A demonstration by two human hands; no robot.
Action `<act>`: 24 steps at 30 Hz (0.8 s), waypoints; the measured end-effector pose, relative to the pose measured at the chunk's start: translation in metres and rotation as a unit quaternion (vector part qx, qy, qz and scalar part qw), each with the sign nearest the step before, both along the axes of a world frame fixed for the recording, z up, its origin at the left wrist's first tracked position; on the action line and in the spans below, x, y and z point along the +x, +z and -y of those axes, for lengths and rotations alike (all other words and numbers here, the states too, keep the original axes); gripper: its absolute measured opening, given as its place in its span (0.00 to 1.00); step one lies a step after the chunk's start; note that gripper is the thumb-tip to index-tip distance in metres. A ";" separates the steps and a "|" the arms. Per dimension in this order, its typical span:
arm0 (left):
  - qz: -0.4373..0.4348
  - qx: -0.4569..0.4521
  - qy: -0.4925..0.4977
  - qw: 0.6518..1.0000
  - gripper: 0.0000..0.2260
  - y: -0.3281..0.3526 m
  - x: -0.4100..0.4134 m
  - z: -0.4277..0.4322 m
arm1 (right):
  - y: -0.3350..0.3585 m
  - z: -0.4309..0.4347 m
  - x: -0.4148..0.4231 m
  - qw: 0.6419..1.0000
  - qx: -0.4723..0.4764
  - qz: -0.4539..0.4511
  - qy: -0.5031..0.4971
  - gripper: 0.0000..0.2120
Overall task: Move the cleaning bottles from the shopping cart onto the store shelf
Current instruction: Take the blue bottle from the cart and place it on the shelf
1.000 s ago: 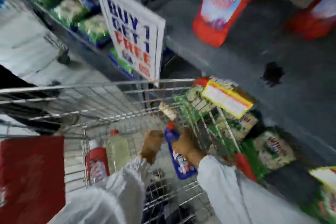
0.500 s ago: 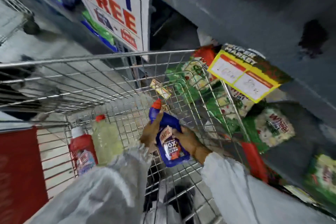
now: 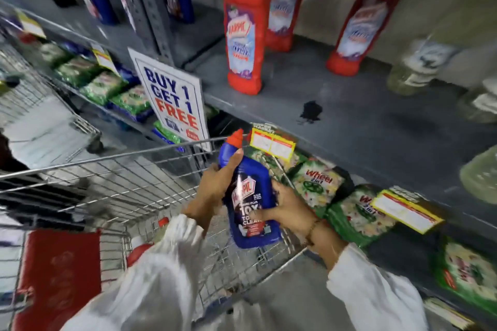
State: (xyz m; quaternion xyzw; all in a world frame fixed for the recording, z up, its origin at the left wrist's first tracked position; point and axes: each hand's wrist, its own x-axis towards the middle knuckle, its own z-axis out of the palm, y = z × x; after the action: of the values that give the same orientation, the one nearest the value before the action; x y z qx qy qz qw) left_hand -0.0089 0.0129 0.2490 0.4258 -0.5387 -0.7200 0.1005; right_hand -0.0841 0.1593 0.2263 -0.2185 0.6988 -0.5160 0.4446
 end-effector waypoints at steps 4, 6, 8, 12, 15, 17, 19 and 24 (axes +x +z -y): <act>-0.044 -0.040 -0.028 0.998 0.14 0.047 -0.007 -0.037 | 0.047 -0.042 -0.009 0.999 -0.045 -0.002 -0.012 0.27; -0.058 -0.057 -0.034 0.996 0.14 0.068 -0.011 -0.063 | 0.067 -0.068 -0.012 0.998 -0.063 -0.010 -0.017 0.25; -0.059 -0.091 -0.048 0.993 0.16 0.086 -0.017 -0.089 | 0.083 -0.096 -0.016 0.996 -0.077 -0.019 -0.028 0.24; -0.071 -0.185 -0.081 0.977 0.29 0.111 -0.042 -0.146 | 0.108 -0.161 -0.029 0.992 -0.097 -0.046 -0.062 0.28; -0.087 -0.255 -0.147 0.952 0.28 0.135 -0.064 -0.198 | 0.119 -0.217 -0.040 0.985 -0.123 -0.080 -0.095 0.27; -0.100 -0.277 -0.194 0.936 0.26 0.153 -0.081 -0.237 | 0.124 -0.259 -0.048 0.973 -0.143 -0.109 -0.141 0.28; -0.127 -0.292 -0.241 0.917 0.27 0.165 -0.104 -0.275 | 0.130 -0.302 -0.054 0.957 -0.151 -0.141 -0.205 0.30; -0.179 -0.256 -0.338 0.888 0.19 0.189 -0.158 -0.363 | 0.137 -0.392 -0.073 0.896 -0.135 -0.234 -0.352 0.30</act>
State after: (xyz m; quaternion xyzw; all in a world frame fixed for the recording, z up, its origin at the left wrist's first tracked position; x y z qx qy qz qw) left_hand -0.1670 0.3759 0.4377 0.0414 -0.7886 -0.6113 0.0514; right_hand -0.1575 0.5514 0.3637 -0.1307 0.7373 -0.6624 0.0235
